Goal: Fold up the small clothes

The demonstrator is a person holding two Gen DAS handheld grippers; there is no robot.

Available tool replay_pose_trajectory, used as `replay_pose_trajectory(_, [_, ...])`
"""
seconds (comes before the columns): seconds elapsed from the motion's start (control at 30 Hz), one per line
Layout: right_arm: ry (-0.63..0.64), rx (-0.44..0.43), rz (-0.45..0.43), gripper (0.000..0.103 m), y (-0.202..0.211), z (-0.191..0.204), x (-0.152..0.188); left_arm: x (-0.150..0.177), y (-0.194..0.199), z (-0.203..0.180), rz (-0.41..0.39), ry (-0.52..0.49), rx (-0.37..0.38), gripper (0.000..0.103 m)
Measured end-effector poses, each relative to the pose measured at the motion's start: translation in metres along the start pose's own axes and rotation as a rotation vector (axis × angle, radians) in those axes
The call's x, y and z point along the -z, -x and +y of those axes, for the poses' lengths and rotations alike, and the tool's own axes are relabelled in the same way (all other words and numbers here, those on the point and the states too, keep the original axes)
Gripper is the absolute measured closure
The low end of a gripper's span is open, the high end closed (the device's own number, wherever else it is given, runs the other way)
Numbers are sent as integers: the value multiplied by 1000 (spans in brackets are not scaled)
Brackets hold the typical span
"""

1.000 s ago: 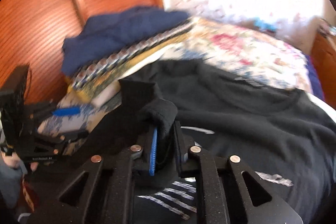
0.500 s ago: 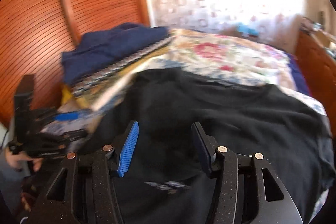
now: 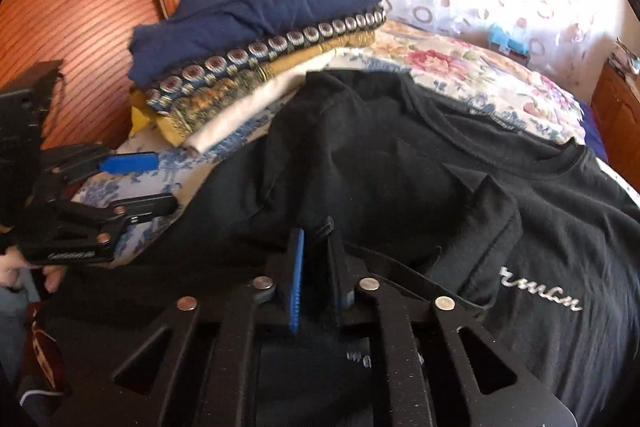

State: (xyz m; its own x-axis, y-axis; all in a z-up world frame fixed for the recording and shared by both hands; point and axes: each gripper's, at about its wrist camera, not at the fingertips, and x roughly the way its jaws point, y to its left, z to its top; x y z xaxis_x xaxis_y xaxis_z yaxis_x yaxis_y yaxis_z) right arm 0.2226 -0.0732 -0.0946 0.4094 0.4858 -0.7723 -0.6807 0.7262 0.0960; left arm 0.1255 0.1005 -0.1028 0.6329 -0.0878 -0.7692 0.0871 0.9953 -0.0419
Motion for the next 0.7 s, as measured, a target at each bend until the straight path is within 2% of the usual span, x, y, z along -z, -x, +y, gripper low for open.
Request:
replay_pose_trajectory(0.2, [-14,-10,-69,97,48,3,25,0,0,0,0,0,0,44])
replay_pose_trajectory(0.43, [-47,-6,-32,97,65,5,65,0,0,0,0,0,0,44])
replay_pose_trajectory(0.53, [-66,-6,-18,92,67,4,73,0,0,0,0,0,0,44])
replay_pose_trajectory(0.63, [-66,9,-20,74,75,3,77,0,0,0,0,0,-1,44])
replay_pose_trajectory(0.7, [-61,13,-32,67,81,4,78,0,0,0,0,0,0,44])
